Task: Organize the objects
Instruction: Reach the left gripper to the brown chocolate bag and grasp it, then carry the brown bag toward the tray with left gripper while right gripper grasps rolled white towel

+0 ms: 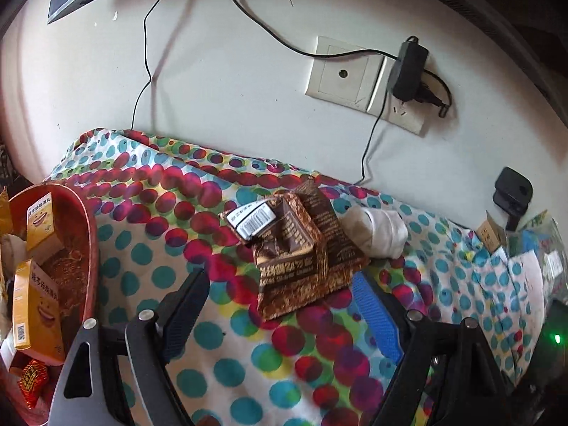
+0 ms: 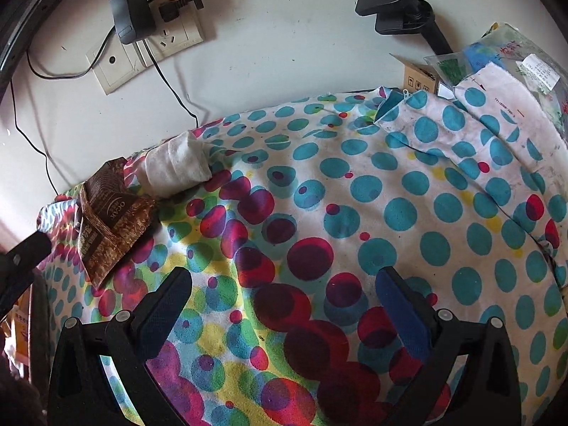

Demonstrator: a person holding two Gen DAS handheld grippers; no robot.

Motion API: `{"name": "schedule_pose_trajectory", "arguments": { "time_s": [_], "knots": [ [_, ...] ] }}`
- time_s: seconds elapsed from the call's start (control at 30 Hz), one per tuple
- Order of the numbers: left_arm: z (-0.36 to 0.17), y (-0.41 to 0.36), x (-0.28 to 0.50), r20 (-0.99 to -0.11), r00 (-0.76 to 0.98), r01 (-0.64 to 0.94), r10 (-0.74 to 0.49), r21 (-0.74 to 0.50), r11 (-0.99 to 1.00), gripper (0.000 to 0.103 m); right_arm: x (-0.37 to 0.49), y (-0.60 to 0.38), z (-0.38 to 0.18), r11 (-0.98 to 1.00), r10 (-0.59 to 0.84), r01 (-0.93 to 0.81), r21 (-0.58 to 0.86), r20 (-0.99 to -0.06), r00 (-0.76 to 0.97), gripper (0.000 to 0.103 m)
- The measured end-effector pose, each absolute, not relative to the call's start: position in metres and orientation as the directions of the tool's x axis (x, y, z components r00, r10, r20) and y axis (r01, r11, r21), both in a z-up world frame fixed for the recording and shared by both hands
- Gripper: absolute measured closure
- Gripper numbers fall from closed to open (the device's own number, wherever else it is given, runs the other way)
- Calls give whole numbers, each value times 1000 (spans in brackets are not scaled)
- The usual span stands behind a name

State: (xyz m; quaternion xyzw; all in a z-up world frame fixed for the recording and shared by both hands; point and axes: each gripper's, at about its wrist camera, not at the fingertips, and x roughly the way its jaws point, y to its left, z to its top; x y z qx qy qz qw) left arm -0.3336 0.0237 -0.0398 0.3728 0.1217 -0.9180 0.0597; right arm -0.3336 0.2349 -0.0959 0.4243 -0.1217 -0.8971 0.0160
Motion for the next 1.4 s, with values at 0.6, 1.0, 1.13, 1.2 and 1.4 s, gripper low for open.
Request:
{"name": "schedule_pose_trajectory", "arguments": {
  "time_s": [0.6,1.0,1.13,1.2,1.4],
  "knots": [
    [-89,26,-439,-807,-580,380,-108,-152,-912,0,-319,241,-97,-945,-222,-27,325,-702,-677,0],
    [-86,21,-454,-785,-611,210,-100,-39,-977,25,-318,240,-96,-949,-214,-19,314,-690,-691,0],
    [-78,13,-440,-775,-625,216,-97,-52,-975,41,-317,240,-96,-948,-213,-26,319,-691,-690,0],
    [-73,13,-429,-766,-635,204,-99,-43,-978,46,-317,240,-96,-948,-210,-29,316,-693,-690,0],
    [-60,11,-397,-742,-665,134,-87,-4,-991,56,-319,239,-97,-951,-210,-21,307,-697,-685,0]
  ]
}}
